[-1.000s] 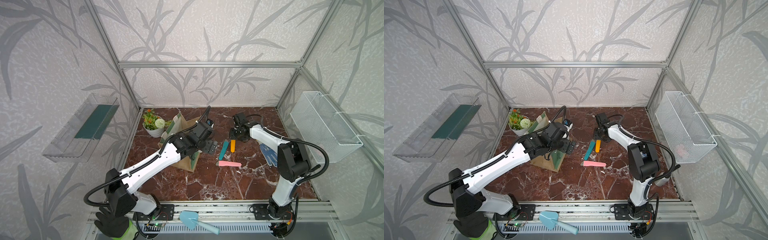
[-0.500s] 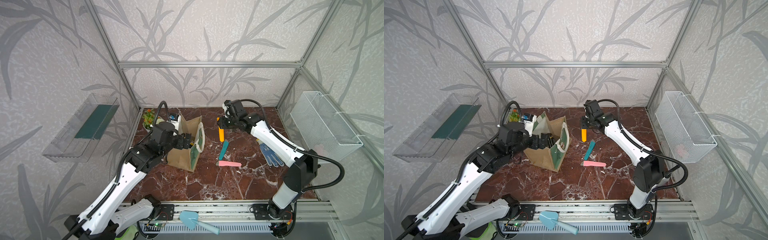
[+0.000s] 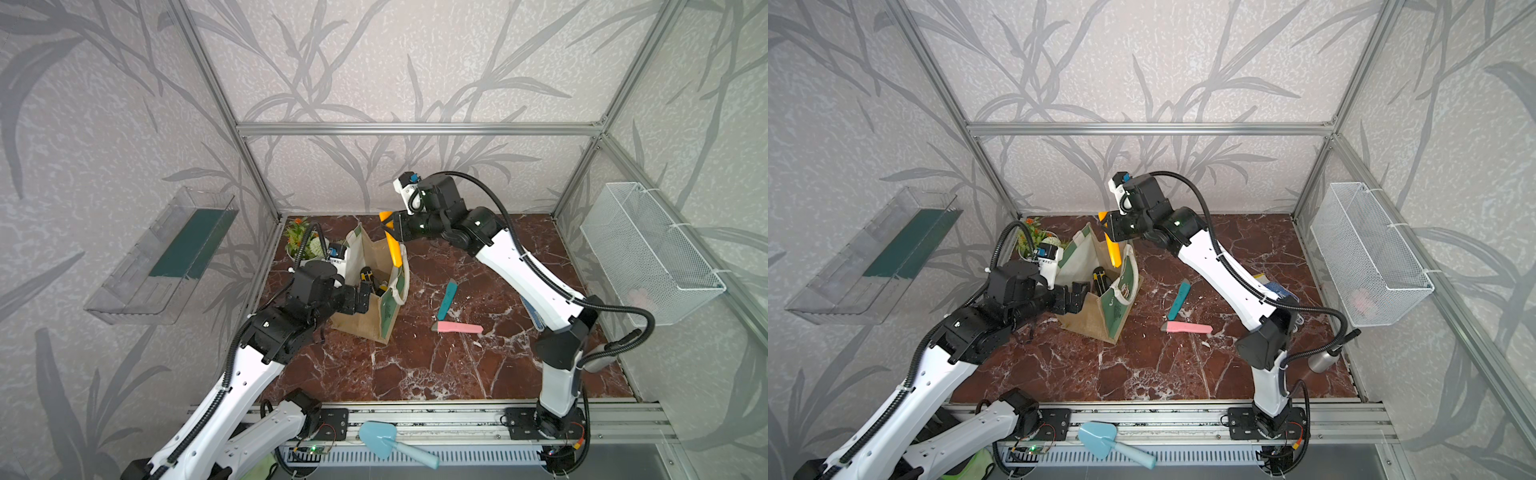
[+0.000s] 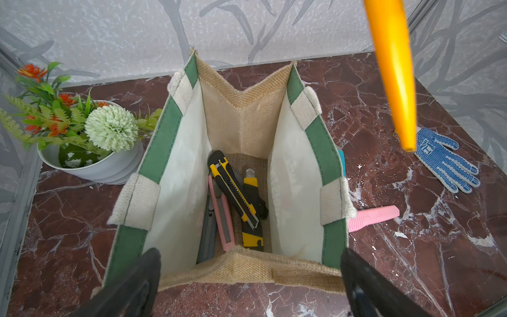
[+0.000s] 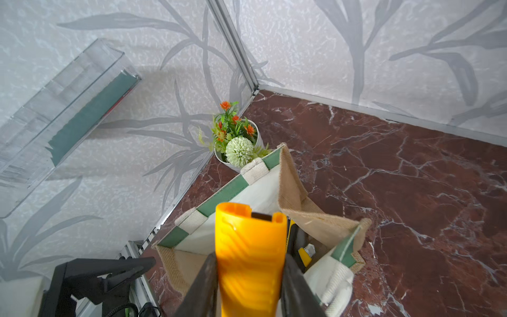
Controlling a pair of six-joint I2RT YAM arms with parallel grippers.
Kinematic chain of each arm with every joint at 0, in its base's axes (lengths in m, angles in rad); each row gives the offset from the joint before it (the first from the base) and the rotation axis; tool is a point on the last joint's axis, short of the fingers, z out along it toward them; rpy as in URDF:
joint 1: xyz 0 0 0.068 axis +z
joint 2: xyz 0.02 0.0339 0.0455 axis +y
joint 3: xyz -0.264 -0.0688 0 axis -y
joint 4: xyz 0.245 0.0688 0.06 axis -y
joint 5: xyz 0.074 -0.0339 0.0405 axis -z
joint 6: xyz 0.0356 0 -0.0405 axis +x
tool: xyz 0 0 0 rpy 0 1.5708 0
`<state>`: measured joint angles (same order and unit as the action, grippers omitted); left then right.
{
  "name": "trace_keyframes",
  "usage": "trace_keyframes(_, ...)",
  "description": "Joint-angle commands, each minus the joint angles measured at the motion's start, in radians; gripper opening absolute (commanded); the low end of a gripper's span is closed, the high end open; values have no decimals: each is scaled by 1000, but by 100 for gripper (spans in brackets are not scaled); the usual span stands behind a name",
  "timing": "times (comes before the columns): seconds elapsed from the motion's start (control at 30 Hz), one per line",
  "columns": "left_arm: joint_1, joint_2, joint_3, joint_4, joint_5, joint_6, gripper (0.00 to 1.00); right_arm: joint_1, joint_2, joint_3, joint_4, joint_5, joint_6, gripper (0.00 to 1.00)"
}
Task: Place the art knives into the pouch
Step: Place the utility knife in the pouch, then pick up the utility knife at the center of the board.
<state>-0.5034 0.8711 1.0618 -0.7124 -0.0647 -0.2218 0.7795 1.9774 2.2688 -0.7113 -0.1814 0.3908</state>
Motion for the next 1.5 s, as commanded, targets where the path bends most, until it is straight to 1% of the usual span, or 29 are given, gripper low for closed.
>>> trace_keyframes(0.0,4,-20,-16,7,15,-11,99,26,132,183,-122,-24,-27,21)
trace_keyframes(0.13,4,-36,-27,7,7,-13,99,53,337,489,-276,-21,-34,20)
trace_keyframes(0.23,5,-49,-31,4,2,-10,99,66,454,653,-359,-28,-30,20)
trace_keyframes(0.3,5,-59,-37,3,-6,-10,99,74,501,704,-385,-33,-24,20)
trace_keyframes(0.37,4,-65,-40,3,-14,-7,99,79,508,690,-383,-29,-21,20)
trace_keyframes(0.4,4,-66,-42,2,-15,-5,99,80,504,667,-372,-24,-23,25)
trace_keyframes(0.43,4,-65,-42,1,-16,-5,99,82,495,644,-364,-21,-24,32)
trace_keyframes(0.5,3,-63,-39,-3,-17,-2,99,85,469,598,-344,-7,-36,56)
trace_keyframes(0.53,4,-65,-36,-5,-18,-1,99,88,457,583,-340,7,-42,65)
trace_keyframes(0.6,5,-68,-30,-8,-20,-1,99,96,431,562,-337,44,-64,76)
trace_keyframes(0.73,5,-84,-15,-6,-17,-11,99,98,392,558,-359,91,-92,88)
trace_keyframes(0.9,4,-72,14,-20,-2,-10,99,98,326,541,-403,172,-129,94)
trace_keyframes(0.97,5,-50,29,-30,28,-2,99,98,291,512,-413,194,-141,95)
trace_keyframes(1.0,3,-38,34,-24,55,27,99,98,270,489,-417,205,-147,95)
trace_keyframes(1.07,2,-14,52,-31,86,23,99,98,223,421,-406,231,-158,96)
trace_keyframes(1.13,0,4,65,-31,104,9,99,98,154,317,-369,259,-165,96)
trace_keyframes(1.3,-25,24,75,16,114,-26,99,97,-64,-11,-211,320,-179,97)
trace_keyframes(1.37,-54,45,88,26,107,-33,99,96,-157,-134,-156,349,-173,98)
trace_keyframes(1.47,-125,114,126,19,63,-17,99,94,-309,-323,-78,400,-154,99)
